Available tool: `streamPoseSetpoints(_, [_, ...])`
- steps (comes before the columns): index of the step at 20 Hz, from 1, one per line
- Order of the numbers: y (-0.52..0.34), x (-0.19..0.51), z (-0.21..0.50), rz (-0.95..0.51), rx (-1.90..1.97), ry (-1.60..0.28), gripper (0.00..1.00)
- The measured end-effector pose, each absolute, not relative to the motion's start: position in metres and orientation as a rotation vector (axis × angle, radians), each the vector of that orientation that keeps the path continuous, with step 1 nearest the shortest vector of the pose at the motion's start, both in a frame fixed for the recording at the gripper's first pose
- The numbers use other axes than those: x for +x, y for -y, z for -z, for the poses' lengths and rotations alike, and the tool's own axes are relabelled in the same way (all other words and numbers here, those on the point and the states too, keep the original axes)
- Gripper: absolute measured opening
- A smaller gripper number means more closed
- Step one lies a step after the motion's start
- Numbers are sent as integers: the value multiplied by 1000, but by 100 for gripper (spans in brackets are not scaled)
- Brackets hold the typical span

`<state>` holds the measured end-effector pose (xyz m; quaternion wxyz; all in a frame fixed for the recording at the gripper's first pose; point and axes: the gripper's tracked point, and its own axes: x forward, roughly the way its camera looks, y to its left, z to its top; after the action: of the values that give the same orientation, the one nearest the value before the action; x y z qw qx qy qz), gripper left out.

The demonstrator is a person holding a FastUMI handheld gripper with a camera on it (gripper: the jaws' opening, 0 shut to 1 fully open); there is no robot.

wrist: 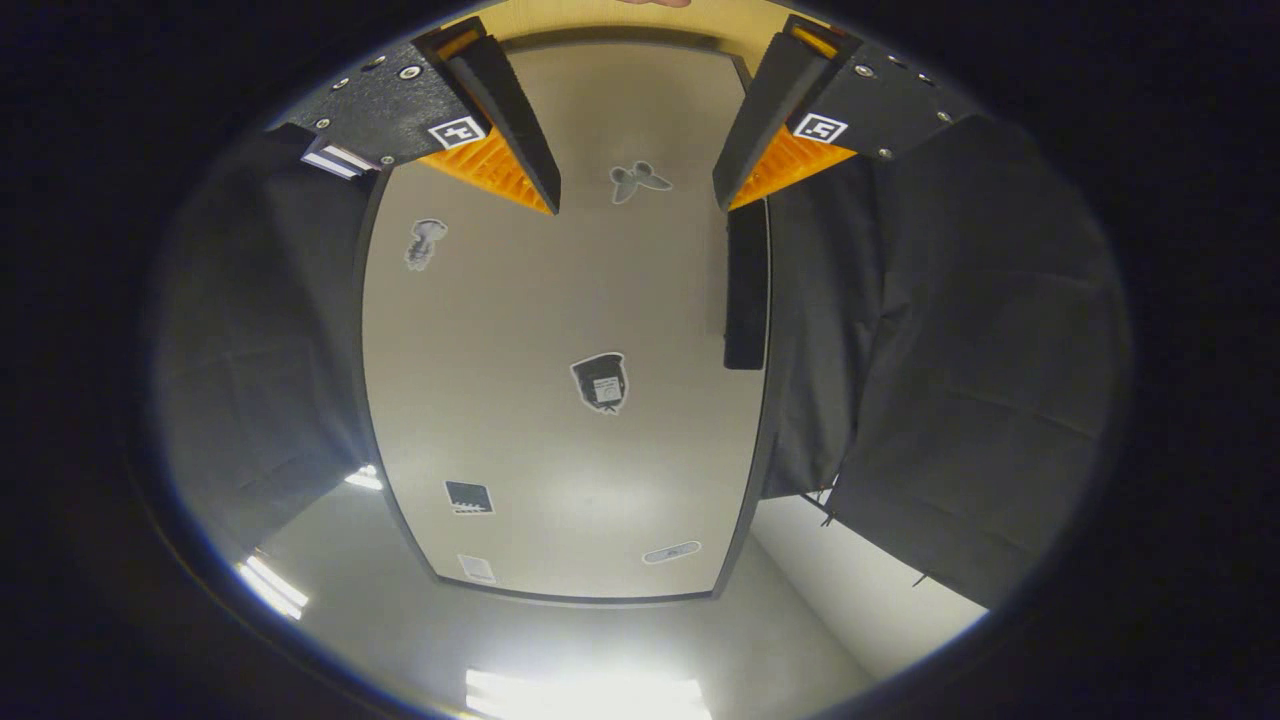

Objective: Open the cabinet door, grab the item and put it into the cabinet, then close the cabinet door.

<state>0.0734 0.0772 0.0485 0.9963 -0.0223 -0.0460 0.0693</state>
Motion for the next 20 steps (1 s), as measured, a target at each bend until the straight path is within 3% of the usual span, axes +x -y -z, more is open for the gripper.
streamPoseSetpoints(9, [-136, 125, -51, -218, -31, 75, 94])
streamPoseSetpoints(13, [-152, 145, -44, -231, -17, 35, 87])
streamPoseSetpoints(18, [-157, 148, -39, -224, -27, 13, 36])
streamPoseSetpoints(20, [-158, 147, -39, -229, -11, 2, 33])
